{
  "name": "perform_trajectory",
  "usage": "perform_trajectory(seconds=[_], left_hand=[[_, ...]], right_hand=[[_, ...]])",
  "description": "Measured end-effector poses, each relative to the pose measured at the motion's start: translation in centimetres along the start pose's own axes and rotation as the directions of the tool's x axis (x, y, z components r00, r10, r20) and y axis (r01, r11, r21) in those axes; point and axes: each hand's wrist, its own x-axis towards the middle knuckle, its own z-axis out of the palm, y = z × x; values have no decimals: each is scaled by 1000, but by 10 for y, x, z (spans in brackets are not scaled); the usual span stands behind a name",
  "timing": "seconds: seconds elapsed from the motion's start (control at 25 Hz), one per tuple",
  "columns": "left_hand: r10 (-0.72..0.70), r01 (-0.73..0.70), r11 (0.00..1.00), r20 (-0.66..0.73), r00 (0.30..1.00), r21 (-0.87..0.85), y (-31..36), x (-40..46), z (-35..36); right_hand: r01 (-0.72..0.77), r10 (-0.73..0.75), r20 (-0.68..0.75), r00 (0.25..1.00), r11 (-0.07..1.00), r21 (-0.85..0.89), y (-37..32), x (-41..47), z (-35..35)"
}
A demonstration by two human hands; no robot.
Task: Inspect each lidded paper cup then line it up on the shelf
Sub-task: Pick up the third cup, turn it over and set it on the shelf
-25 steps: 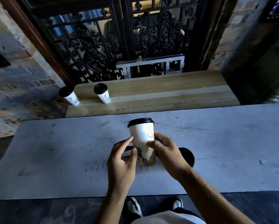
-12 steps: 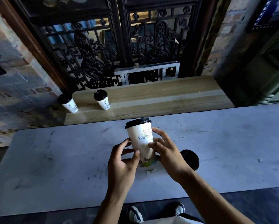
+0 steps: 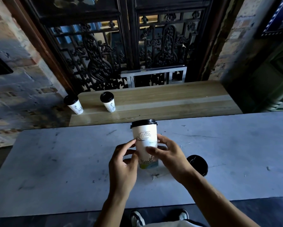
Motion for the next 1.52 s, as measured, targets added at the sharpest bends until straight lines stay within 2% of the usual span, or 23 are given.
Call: perform_trajectory(seconds=[0.32, 0.6, 0.76, 0.92, 1.08, 1.36, 1.52], left_hand=[[-76, 76, 991, 6, 997, -106, 8, 4, 5], [2, -4, 999, -60, 998, -40, 10, 9, 12], [65, -64, 998, -47, 997, 20, 11, 13, 17], [-16, 15, 1000, -59, 998, -14, 9, 16, 23], [-107, 100, 992, -85, 991, -78, 14, 13, 25], [-117, 116, 983, 4, 993, -139, 18, 6, 22], [-161, 165, 978, 37, 986, -127, 16, 5, 21]], right_hand=[[-29, 28, 17, 999, 997, 67, -8, 7, 1], [-35, 37, -10, 999, 991, 132, -14, 14, -9], [-7, 6, 20, 1000, 998, 56, -7, 20, -18], [6, -6, 2, 1000, 1000, 16, -11, 20, -26], [-3, 2, 52, 999, 1000, 26, -14, 21, -26], [15, -21, 96, 995, 998, 66, -10, 20, -28], [-12, -9, 129, 992, 988, 157, 2, 20, -33]])
